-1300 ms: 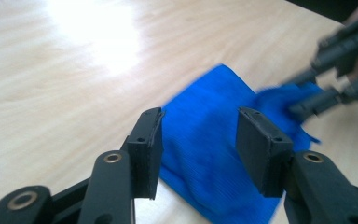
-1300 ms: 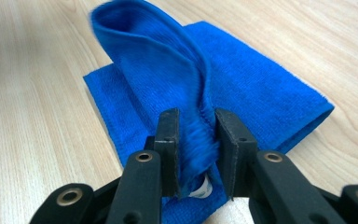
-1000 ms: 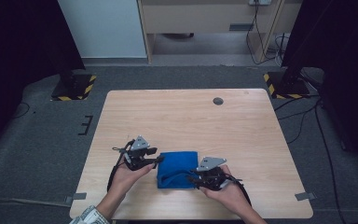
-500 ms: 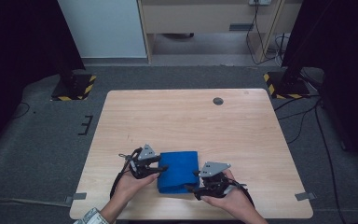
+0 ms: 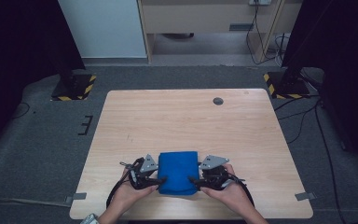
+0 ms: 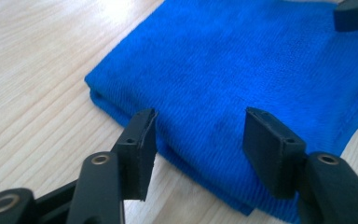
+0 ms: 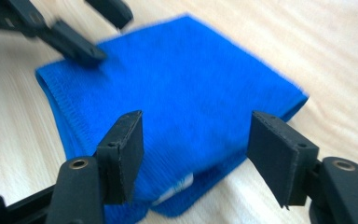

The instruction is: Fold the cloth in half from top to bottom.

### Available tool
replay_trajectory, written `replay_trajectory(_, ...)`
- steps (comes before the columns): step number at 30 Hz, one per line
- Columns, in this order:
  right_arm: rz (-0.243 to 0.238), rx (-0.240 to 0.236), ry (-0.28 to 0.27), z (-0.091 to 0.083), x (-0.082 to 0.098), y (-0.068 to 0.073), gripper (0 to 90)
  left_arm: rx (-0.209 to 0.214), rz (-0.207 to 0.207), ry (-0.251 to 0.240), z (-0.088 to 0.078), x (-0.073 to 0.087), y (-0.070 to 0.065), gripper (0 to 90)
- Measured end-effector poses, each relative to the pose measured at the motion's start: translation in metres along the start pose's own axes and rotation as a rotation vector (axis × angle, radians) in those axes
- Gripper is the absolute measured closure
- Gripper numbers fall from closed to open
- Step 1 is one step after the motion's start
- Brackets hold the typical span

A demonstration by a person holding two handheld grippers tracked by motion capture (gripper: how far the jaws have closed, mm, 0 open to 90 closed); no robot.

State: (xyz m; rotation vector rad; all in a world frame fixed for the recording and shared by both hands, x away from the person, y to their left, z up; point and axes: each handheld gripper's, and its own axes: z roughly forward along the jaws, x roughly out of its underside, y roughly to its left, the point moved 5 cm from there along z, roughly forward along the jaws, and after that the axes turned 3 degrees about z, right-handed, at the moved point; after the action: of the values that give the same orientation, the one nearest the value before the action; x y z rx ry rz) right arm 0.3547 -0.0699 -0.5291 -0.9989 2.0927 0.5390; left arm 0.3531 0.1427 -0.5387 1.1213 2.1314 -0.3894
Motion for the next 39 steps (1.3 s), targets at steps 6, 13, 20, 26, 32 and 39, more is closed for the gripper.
replay_trajectory(6,-0.036,0.007,0.08,0.009,0.014,0.001,34.0,-0.01,0.014,0.051,0.003,0.009,0.002,40.6)
replay_trajectory(13,-0.033,0.022,0.003,0.009,0.004,-0.005,20.8,-0.042,-0.041,-0.042,0.0,-0.002,0.014,24.6)
replay_trajectory(20,0.012,0.055,-0.024,0.011,-0.01,-0.02,11.8,-0.07,-0.101,-0.087,-0.001,-0.006,0.029,14.9)
replay_trajectory(26,0.031,0.056,-0.051,0.012,-0.021,-0.03,10.2,-0.077,-0.141,-0.089,0.002,-0.007,0.039,10.2)
replay_trajectory(32,0.047,0.048,-0.06,0.013,-0.027,-0.038,9.5,-0.087,-0.163,-0.098,0.002,-0.007,0.048,8.2)
replay_trajectory(39,0.053,0.081,-0.073,0.007,-0.028,-0.053,9.6,-0.128,-0.172,-0.098,-0.003,0.0,0.066,7.6)
